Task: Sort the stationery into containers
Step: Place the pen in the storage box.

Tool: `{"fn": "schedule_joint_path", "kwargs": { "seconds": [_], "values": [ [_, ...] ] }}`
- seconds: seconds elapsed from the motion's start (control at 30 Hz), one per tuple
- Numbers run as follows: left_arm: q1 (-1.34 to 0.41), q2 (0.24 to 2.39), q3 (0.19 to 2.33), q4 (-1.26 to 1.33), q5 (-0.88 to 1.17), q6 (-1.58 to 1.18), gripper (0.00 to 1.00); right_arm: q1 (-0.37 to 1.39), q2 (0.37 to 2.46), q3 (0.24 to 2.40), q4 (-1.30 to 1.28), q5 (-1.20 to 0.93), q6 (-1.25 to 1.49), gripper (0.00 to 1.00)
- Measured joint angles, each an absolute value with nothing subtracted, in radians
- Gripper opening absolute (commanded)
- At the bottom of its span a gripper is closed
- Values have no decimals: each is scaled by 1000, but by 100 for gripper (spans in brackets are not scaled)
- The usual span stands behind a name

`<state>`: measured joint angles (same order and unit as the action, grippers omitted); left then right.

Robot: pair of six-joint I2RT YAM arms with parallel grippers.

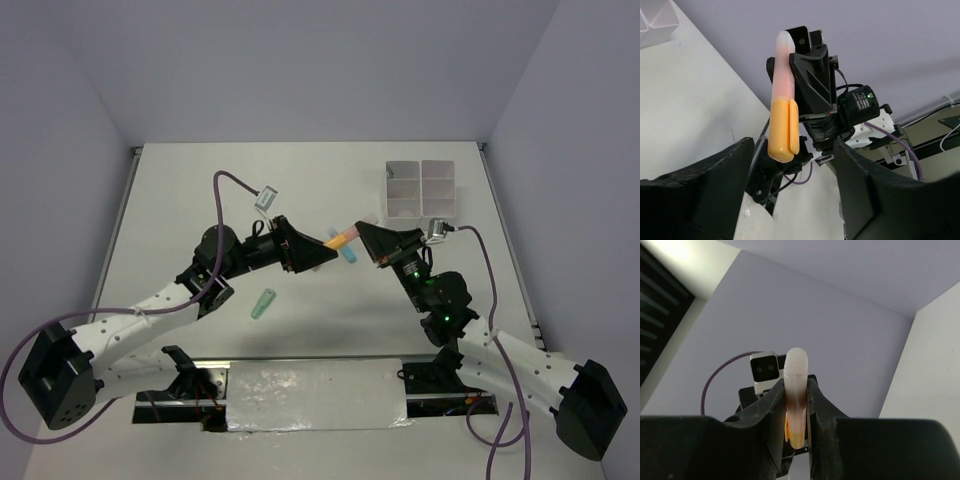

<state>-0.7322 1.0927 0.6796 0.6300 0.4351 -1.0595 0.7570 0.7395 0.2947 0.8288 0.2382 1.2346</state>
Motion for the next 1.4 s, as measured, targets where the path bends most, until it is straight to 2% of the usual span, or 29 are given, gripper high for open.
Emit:
{"fn": "schedule_joint_path", "kwargs": {
  "seconds": [0.07,0.17,0.27,0.43,0.47,0.5,0.53,0.57,0.6,0.63,0.7,0.73,1.0,1.17,1.23,1.4],
  "values": [
    [-732,1094,680,641,435,-1073,68,757,745,290,858,226,1222,0],
    [-732,1107,680,664,435,-1087,53,757,755,289,883,210,1208,0],
    [-733,1122,680,675,435,-1102,44,757,761,289,893,199,1203,0],
    [-735,1131,680,681,434,-1105,17,757,764,287,900,202,1195,0],
    [-736,1131,681,680,434,-1105,5,757,764,287,903,202,1194,0],
    [-736,1131,682,677,434,-1104,0,757,765,287,905,202,1192,0],
    [-736,1131,686,666,434,-1100,0,757,767,287,906,202,1190,13],
    [-736,1131,698,643,434,-1097,0,757,769,287,909,204,1187,30],
    [-736,1131,713,615,434,-1090,0,757,770,287,914,205,1185,48],
    [-736,1131,730,589,433,-1076,0,757,770,287,918,205,1180,71],
    [-737,1131,775,511,423,-1053,0,759,767,288,909,177,1132,80],
    [-737,1131,790,484,416,-1047,0,760,761,291,884,165,1099,89],
    [-736,1097,987,-23,261,-970,0,759,669,322,668,109,803,91],
    [-729,1096,1111,-290,203,-1001,0,767,681,381,540,-92,483,94],
    [-728,1098,1146,-373,198,-1032,0,821,720,466,442,-105,339,93],
    [-728,1161,1312,-665,142,-1131,0,1000,794,625,304,23,15,92]
  ]
}}
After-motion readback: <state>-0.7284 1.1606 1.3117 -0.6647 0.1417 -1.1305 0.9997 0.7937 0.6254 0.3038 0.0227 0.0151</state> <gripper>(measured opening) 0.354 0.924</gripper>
